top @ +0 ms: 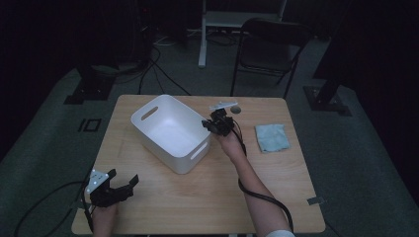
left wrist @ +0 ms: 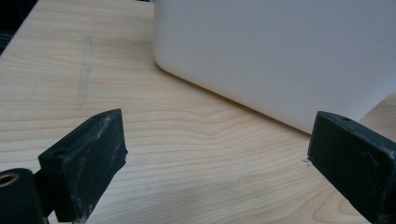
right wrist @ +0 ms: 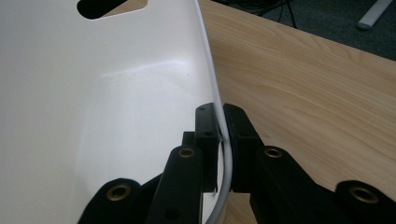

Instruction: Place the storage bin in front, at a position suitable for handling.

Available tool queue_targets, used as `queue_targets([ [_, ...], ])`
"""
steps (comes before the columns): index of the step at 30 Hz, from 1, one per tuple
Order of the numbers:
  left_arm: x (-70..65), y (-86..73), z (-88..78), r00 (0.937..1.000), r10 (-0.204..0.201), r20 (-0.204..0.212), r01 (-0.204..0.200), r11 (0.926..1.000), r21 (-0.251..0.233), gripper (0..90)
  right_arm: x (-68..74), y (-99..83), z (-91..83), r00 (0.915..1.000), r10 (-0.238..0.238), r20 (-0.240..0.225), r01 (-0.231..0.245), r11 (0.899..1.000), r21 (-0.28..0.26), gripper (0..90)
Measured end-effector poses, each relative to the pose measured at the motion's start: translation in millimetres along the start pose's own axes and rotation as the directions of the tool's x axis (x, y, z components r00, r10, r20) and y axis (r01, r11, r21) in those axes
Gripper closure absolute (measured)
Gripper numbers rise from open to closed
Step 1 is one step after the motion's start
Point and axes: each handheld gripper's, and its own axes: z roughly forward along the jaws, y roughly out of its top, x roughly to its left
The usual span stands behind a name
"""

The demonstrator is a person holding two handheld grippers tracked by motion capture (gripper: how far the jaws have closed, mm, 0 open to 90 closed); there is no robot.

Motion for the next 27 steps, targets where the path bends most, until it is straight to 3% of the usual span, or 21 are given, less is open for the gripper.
queue_targets([
  [9, -2.8, 0.3, -1.5, 0.9994, 0.026, 0.024, -0.026, 0.9996, -0.007, 3.0, -0.2, -8.3, -10.7, 0.9997, -0.011, -0.020, 0.011, 1.000, 0.003, 85.1],
  [14, -3.6, 0.3, -2.0, 0.9990, 0.039, 0.023, -0.039, 0.9991, -0.015, 2.5, -0.7, -11.7, -15.0, 0.9995, -0.013, -0.029, 0.013, 1.000, 0.004, 85.1],
  [19, -6.7, -0.6, 0.5, 0.9979, 0.060, 0.025, -0.060, 0.9982, 0.007, 2.5, -1.0, -16.5, -21.6, 0.9992, -0.017, -0.037, 0.018, 1.000, 0.009, 85.1],
  [27, -10.6, 0.3, -0.6, 0.9969, 0.072, 0.033, -0.072, 0.9974, -0.009, 2.6, -2.1, -25.3, -33.2, 0.9984, -0.028, -0.050, 0.028, 1.000, 0.010, 85.1],
])
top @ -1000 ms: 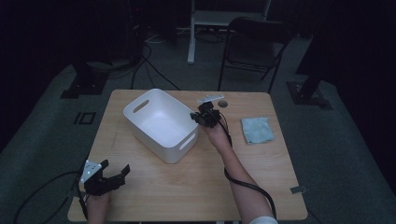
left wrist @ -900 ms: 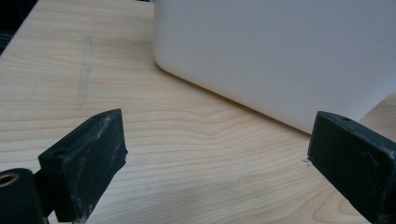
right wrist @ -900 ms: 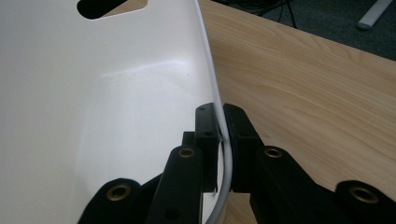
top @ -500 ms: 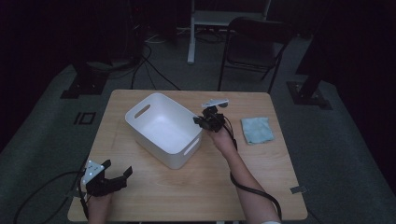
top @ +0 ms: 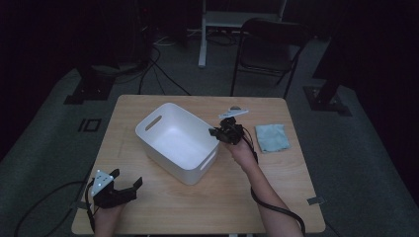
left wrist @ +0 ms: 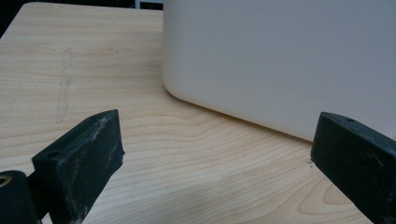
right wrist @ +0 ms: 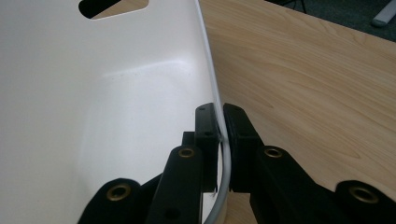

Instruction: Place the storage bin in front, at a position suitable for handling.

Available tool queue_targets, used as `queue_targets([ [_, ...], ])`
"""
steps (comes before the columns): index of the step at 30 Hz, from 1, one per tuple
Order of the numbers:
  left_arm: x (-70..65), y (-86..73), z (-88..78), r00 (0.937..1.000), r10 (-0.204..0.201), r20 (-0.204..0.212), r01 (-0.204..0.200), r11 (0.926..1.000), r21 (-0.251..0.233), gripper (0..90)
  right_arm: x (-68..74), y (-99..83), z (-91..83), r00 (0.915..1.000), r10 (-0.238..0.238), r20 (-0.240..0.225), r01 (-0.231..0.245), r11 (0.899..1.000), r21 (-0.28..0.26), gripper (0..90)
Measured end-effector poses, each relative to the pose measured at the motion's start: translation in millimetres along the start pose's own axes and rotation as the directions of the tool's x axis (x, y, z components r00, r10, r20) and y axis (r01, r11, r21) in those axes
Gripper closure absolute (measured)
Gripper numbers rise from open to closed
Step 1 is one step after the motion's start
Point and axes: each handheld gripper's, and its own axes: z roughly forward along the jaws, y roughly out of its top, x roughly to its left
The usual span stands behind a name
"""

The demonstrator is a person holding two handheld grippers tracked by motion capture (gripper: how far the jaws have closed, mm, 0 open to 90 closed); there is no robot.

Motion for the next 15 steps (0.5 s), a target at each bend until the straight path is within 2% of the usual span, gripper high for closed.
queue_targets([
  [7, -2.8, -0.2, 0.5, 0.9998, 0.021, 0.002, -0.021, 0.9997, 0.010, 2.7, -0.4, -7.0, -9.2, 0.9999, -0.008, -0.007, 0.008, 1.000, 0.001, 85.2],
  [15, -5.7, -0.5, 1.6, 0.9996, 0.028, 0.003, -0.028, 0.9993, 0.024, 2.7, -0.1, -15.8, -21.4, 0.9998, -0.018, -0.007, 0.018, 1.000, 0.008, 85.4],
])
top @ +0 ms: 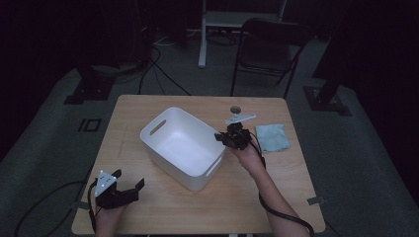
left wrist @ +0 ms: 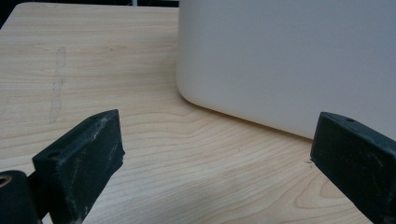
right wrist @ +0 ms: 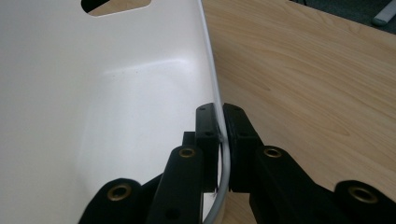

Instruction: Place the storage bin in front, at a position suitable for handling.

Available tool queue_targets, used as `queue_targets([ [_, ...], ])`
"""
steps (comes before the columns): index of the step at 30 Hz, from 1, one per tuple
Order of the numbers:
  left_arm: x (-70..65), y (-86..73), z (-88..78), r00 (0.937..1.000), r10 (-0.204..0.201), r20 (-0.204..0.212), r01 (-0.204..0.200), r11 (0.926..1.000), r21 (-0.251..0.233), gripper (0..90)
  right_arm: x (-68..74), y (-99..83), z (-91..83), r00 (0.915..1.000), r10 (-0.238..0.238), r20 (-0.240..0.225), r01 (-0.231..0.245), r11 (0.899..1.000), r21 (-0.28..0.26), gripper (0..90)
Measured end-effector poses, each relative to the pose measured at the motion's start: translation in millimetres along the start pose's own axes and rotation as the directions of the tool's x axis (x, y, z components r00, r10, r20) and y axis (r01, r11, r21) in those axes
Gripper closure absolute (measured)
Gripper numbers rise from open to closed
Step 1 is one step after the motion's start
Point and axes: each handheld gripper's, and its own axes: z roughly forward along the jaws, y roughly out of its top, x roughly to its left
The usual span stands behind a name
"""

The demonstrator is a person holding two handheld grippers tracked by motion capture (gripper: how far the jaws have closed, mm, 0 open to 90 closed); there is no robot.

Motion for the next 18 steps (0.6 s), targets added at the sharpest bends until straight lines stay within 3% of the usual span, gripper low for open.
queue_targets([
  [18, -2.9, -0.5, 1.7, 1.0000, -0.006, 0.007, 0.006, 0.9999, 0.015, 2.7, 2.0, -17.4, -22.9, 0.9999, -0.013, -0.010, 0.013, 1.000, 0.006, 85.5],
])
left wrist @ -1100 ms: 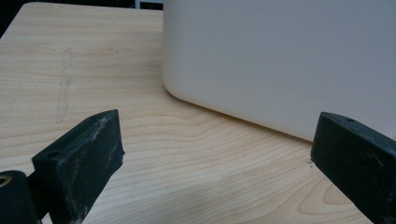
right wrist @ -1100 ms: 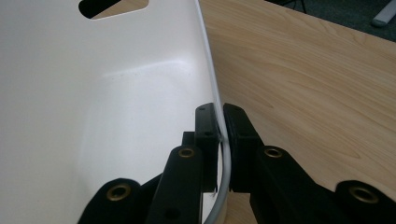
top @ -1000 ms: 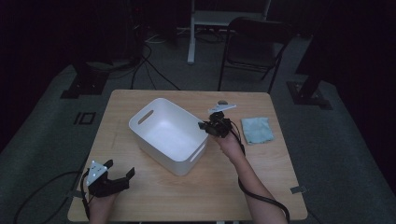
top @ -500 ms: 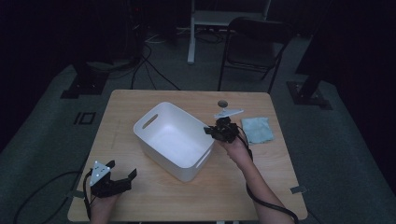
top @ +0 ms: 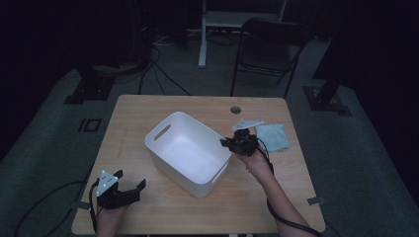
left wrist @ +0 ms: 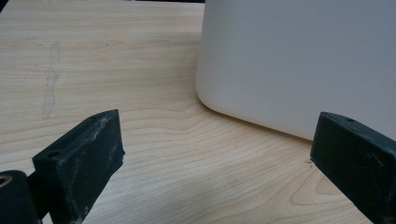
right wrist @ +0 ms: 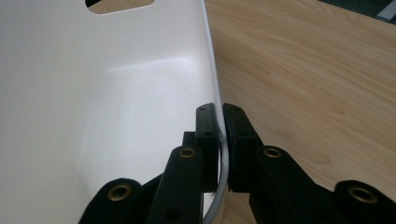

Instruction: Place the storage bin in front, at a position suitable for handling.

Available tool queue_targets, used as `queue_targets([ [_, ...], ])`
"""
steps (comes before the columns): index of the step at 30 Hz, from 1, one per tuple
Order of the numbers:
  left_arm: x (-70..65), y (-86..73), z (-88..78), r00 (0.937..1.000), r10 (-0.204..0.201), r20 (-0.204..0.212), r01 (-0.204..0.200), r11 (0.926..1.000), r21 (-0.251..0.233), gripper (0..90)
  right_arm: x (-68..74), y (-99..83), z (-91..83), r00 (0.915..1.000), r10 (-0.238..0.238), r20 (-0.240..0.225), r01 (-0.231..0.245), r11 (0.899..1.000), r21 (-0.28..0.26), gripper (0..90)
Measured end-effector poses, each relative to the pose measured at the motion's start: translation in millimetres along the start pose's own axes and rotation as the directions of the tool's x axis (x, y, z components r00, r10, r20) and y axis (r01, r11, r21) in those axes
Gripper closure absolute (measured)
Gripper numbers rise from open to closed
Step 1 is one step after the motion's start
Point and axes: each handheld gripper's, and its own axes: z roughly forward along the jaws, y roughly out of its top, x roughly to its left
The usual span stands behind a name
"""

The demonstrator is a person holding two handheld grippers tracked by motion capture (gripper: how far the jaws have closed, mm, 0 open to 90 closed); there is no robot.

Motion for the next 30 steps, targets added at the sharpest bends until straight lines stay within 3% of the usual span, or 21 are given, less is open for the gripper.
queue_targets([
  [24, -0.8, 4.0, -7.7, 1.0000, -0.002, 0.009, 0.002, 0.9999, -0.013, 2.7, 5.5, -24.1, -27.5, 0.9998, 0.005, -0.019, -0.005, 1.000, -0.007, 85.3],
  [30, -1.8, 8.5, -12.5, 0.9995, -0.001, 0.033, 0.002, 0.9998, -0.020, 2.7, 6.7, -28.3, -31.5, 0.9997, 0.010, -0.023, -0.010, 1.000, -0.011, 85.3],
])
